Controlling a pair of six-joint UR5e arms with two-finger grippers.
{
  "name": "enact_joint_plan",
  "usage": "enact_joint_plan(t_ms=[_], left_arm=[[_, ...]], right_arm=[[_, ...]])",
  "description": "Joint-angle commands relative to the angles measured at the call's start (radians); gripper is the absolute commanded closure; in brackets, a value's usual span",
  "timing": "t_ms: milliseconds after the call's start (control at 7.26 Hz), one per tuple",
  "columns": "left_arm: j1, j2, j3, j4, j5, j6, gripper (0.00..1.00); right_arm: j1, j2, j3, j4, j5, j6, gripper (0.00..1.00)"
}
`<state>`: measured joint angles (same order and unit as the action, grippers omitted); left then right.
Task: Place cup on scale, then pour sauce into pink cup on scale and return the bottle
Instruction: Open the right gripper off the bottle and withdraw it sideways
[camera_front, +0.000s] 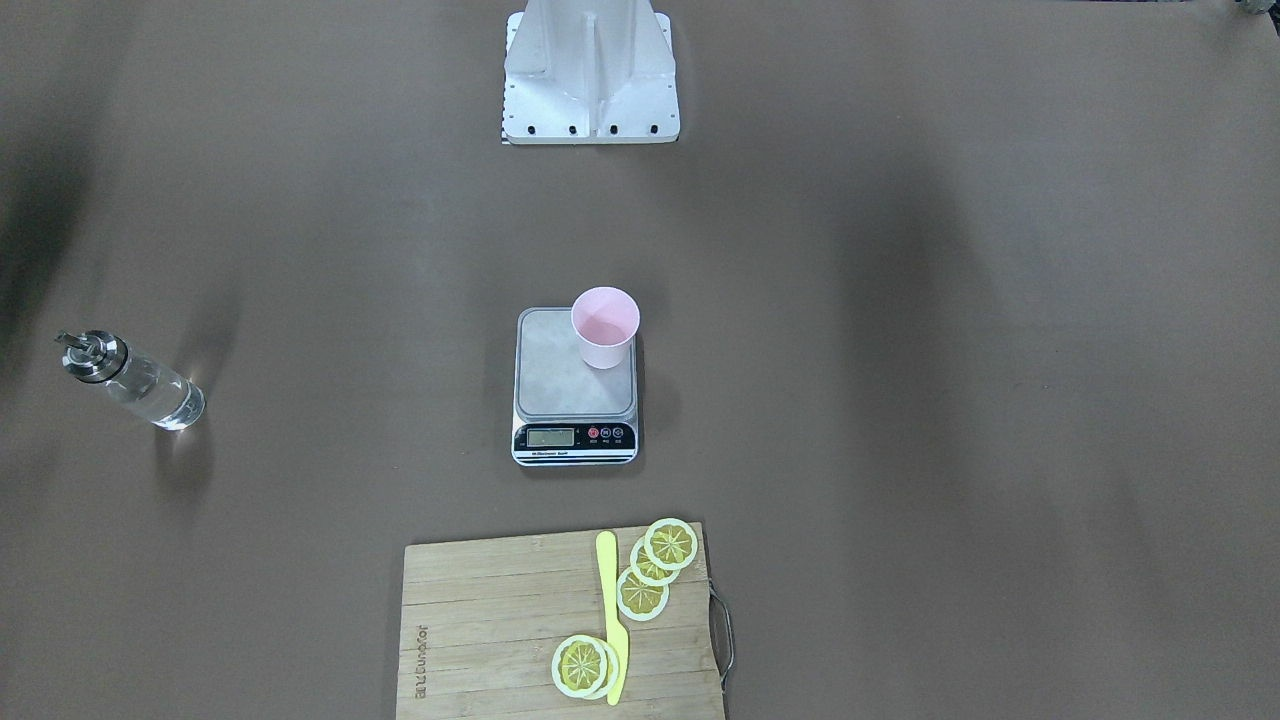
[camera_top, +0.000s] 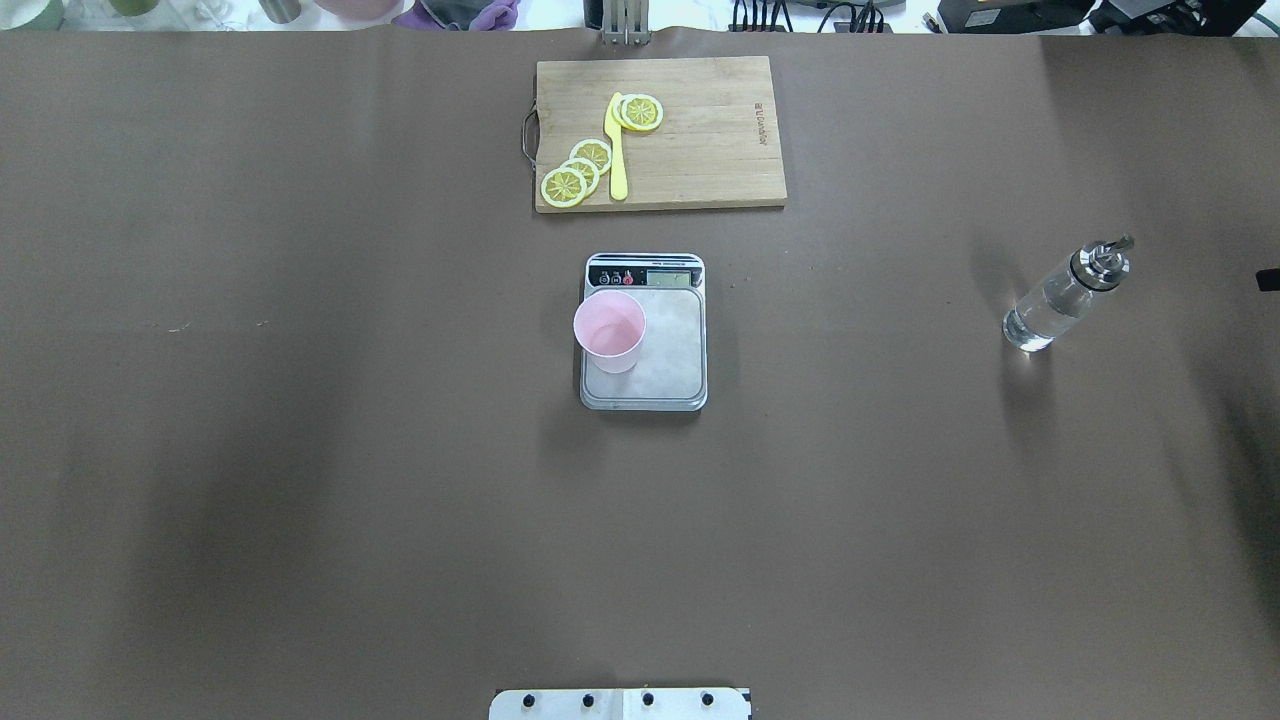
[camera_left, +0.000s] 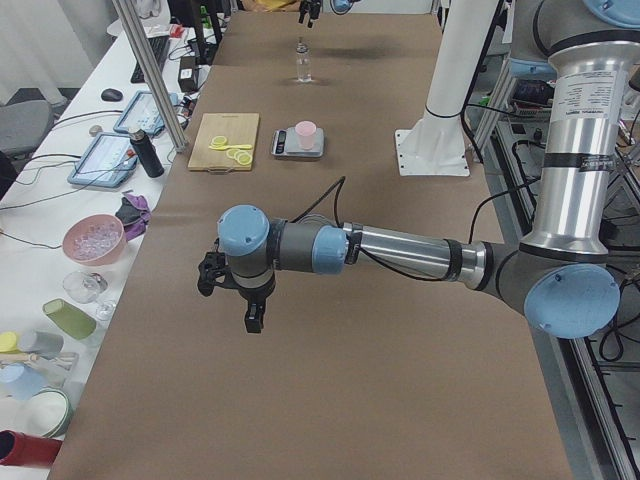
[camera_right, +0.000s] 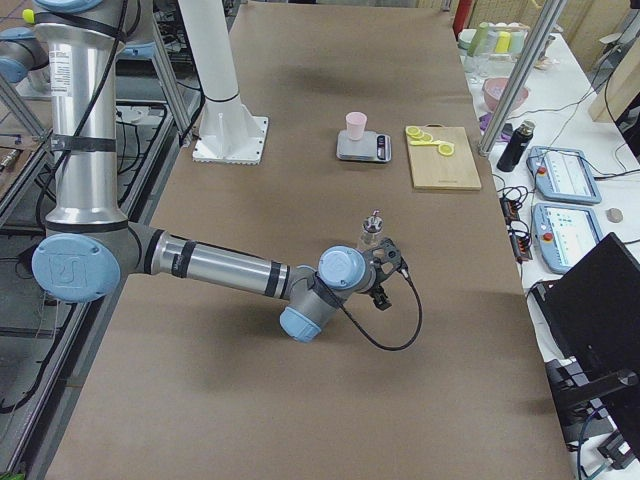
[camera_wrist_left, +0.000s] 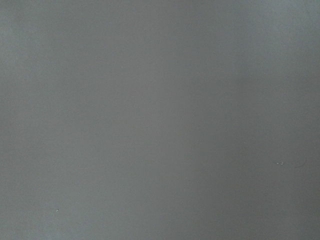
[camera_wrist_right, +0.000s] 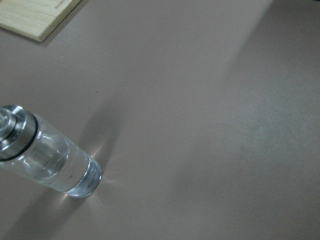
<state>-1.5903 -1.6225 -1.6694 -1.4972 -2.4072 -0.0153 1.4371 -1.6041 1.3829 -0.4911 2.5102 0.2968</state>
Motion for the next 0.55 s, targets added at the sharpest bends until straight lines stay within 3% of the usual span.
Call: enact_joint_plan(t_ms=[0, 276, 413], left_arm=[[0.001, 0.007, -0.001, 0.000, 0.000, 0.002, 0.02], [0.001, 0.007, 0.000, -0.002, 0.003, 0.006, 0.02], [0.001, 0.007, -0.001, 0.000, 0.005, 0.008, 0.02]], right_arm=[[0.078, 0.009, 0.077, -0.273, -0.002, 0.016, 0.00], [0.112, 0.024, 0.158, -0.569, -0.022, 0.010, 0.00], [0.112, 0.032, 0.157, -0.640, -0.042, 0.015, 0.00]])
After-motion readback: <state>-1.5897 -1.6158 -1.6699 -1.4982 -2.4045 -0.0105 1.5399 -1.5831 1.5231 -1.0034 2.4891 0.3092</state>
